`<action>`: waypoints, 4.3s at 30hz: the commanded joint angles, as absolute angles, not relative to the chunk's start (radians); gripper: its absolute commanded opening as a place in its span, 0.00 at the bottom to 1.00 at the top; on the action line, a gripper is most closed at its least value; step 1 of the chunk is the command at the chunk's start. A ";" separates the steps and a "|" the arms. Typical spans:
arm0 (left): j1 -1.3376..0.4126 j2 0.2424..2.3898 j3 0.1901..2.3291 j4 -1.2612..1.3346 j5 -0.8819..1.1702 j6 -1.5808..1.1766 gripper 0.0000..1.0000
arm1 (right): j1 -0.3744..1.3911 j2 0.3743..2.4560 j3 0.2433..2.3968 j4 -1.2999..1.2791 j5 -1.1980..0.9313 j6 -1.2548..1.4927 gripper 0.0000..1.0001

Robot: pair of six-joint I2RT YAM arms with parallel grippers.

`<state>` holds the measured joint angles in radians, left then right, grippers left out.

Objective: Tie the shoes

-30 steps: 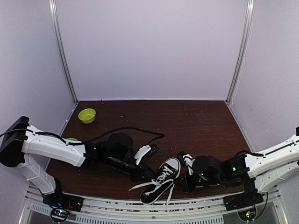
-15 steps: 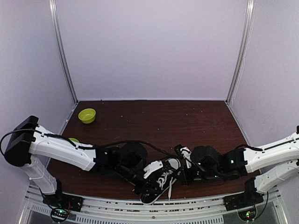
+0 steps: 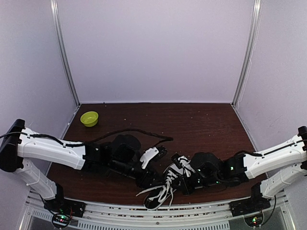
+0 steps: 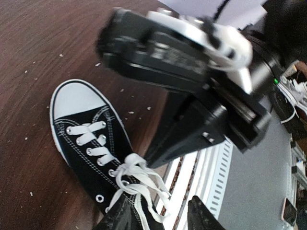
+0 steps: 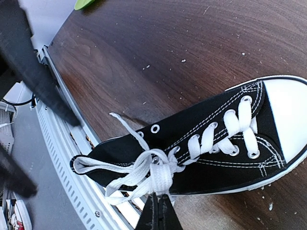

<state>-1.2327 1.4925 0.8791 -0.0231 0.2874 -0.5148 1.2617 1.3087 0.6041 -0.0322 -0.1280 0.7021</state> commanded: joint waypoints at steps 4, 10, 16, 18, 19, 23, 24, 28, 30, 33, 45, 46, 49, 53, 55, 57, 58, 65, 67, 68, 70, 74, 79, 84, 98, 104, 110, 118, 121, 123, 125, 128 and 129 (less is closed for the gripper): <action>-1.200 1.608 0.938 -0.027 0.277 -0.626 0.38 | 1.267 1.307 0.618 -0.011 -0.131 0.692 0.00; -1.187 1.658 0.951 0.004 0.331 -0.652 0.35 | 1.267 1.303 0.612 -0.016 -0.127 0.693 0.00; -1.171 1.699 0.951 0.016 0.339 -0.675 0.32 | 1.267 1.294 0.605 -0.012 -0.125 0.695 0.00; -1.170 1.709 0.949 0.031 0.345 -0.681 0.31 | 1.267 1.292 0.603 -0.012 -0.126 0.696 0.00; -1.170 1.715 0.949 0.037 0.349 -0.683 0.29 | 1.267 1.292 0.602 -0.012 -0.126 0.695 0.00; -1.170 1.729 0.946 0.059 0.365 -0.694 0.26 | 1.267 1.288 0.599 -0.010 -0.127 0.696 0.00; -1.170 1.730 0.943 0.068 0.368 -0.696 0.25 | 1.266 1.287 0.600 -0.010 -0.126 0.696 0.00; -1.170 1.738 0.941 0.089 0.382 -0.701 0.17 | 1.267 1.283 0.598 -0.008 -0.124 0.696 0.00; -1.170 1.742 0.939 0.097 0.386 -0.705 0.08 | 1.267 1.279 0.602 -0.009 -0.121 0.692 0.00; -1.169 1.718 0.924 0.110 0.365 -0.710 0.00 | 1.268 1.282 0.623 -0.027 -0.116 0.685 0.00; -1.161 1.641 0.862 0.121 0.298 -0.717 0.00 | 1.285 1.341 0.641 0.096 -0.146 0.705 0.00; -1.161 1.640 0.861 0.123 0.298 -0.718 0.00 | 1.287 1.337 0.641 0.107 -0.147 0.703 0.00; -1.161 1.640 0.859 0.121 0.296 -0.719 0.00 | 1.287 1.326 0.635 0.134 -0.149 0.701 0.00; -1.161 1.634 0.855 0.119 0.281 -0.720 0.00 | 1.289 1.316 0.621 0.169 -0.167 0.695 0.00; -1.159 1.634 0.853 0.116 0.275 -0.720 0.00 | 1.290 1.304 0.612 0.171 -0.157 0.699 0.00; -1.157 1.635 0.851 0.118 0.278 -0.720 0.00 | 1.290 1.285 0.605 0.124 -0.098 0.722 0.00; -1.156 1.635 0.851 0.120 0.280 -0.722 0.00 | 1.288 1.276 0.602 0.082 -0.048 0.749 0.00; -1.156 1.634 0.850 0.130 0.289 -0.723 0.00 | 1.284 1.173 0.371 0.159 -0.009 0.881 0.47; -1.155 1.638 0.851 0.135 0.294 -0.724 0.00 | 1.284 1.175 0.321 0.221 -0.033 0.881 0.51; -1.155 1.640 0.852 0.136 0.297 -0.724 0.00 | 1.284 1.181 0.307 0.255 -0.048 0.878 0.52; -1.156 1.642 0.856 0.136 0.299 -0.724 0.00 | 1.284 1.207 0.287 0.339 -0.075 0.872 0.55; -1.155 1.641 0.858 0.128 0.295 -0.725 0.00 | 1.284 1.292 0.278 0.465 -0.143 0.862 0.56; -1.154 1.639 0.860 0.119 0.293 -0.720 0.00 | 1.284 1.370 0.280 0.519 -0.164 0.868 0.34; -1.144 1.629 0.862 0.100 0.290 -0.706 0.00 | 1.283 1.319 0.277 0.451 -0.133 0.861 0.09; -1.127 1.620 0.874 0.099 0.346 -0.665 0.00 | 1.284 1.233 0.548 0.080 -0.026 0.694 0.00; -1.126 1.622 0.879 0.102 0.353 -0.662 0.00 | 1.283 1.359 0.655 0.027 -0.077 0.643 0.00; -1.126 1.611 0.875 0.102 0.344 -0.660 0.00 | 1.284 1.474 0.720 0.007 -0.104 0.628 0.00; -1.124 1.598 0.867 0.120 0.362 -0.653 0.00 | 1.280 1.522 0.746 -0.022 -0.070 0.658 0.00; -1.124 1.596 0.850 0.151 0.387 -0.654 0.00 | 1.275 1.536 0.755 -0.034 -0.062 0.670 0.00; -1.124 1.593 0.841 0.160 0.388 -0.657 0.00 | 1.270 1.547 0.761 -0.041 -0.063 0.678 0.00; -1.124 1.590 0.837 0.162 0.393 -0.657 0.00 | 1.267 1.555 0.761 -0.040 -0.061 0.688 0.00; -1.124 1.599 0.831 0.179 0.423 -0.663 0.00 | 1.262 1.559 0.754 -0.030 -0.055 0.700 0.00; -1.124 1.603 0.827 0.187 0.436 -0.667 0.00 | 1.261 1.557 0.751 -0.024 -0.055 0.702 0.00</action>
<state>-1.1328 1.6268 0.8402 0.1066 0.3820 -0.6743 1.2736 1.5417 0.7475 -0.0063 -0.0937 0.6807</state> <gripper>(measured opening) 0.008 0.009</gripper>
